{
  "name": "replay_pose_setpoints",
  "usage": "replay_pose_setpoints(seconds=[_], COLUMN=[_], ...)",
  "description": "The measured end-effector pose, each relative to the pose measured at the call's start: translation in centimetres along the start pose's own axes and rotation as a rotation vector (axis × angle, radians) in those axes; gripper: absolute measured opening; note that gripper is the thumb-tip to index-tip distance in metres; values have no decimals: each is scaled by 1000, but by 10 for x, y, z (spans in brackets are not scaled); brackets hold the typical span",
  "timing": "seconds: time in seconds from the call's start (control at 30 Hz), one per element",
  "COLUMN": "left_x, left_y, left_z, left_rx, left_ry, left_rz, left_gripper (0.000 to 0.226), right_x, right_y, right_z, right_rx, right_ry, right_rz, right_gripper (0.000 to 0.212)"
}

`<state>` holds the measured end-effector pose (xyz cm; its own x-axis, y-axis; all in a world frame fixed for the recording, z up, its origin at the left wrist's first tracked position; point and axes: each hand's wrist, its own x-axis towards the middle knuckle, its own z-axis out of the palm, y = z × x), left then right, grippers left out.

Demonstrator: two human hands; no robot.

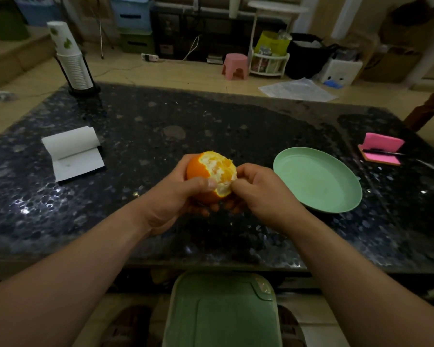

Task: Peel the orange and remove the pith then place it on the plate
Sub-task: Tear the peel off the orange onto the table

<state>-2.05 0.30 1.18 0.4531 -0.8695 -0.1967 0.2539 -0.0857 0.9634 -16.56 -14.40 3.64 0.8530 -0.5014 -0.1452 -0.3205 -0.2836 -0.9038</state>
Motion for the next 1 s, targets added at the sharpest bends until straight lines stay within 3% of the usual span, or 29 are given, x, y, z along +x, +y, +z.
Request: replay_pose_setpoints(seconds=[0.23, 0.43, 0.63, 0.77, 1.0], left_x=[0, -4, -5, -4, -5], left_y=[1, 4, 7, 8, 6], left_z=[2, 7, 6, 16, 21], left_rx=[-31, 7, -43, -15, -71], left_ry=[6, 20, 15, 115, 227], left_rz=[7, 0, -29, -56, -49], left_gripper=[77, 64, 65, 82, 68], right_x=[0, -2, -5, -3, -4], right_y=[-2, -3, -7, -6, -4], right_z=[2, 1, -2, 6, 10], right_rx=[75, -110, 1, -161, -201], right_ry=[-6, 20, 6, 67, 73], right_rz=[31, -12, 13, -23, -61], right_gripper=[21, 11, 18, 11, 10])
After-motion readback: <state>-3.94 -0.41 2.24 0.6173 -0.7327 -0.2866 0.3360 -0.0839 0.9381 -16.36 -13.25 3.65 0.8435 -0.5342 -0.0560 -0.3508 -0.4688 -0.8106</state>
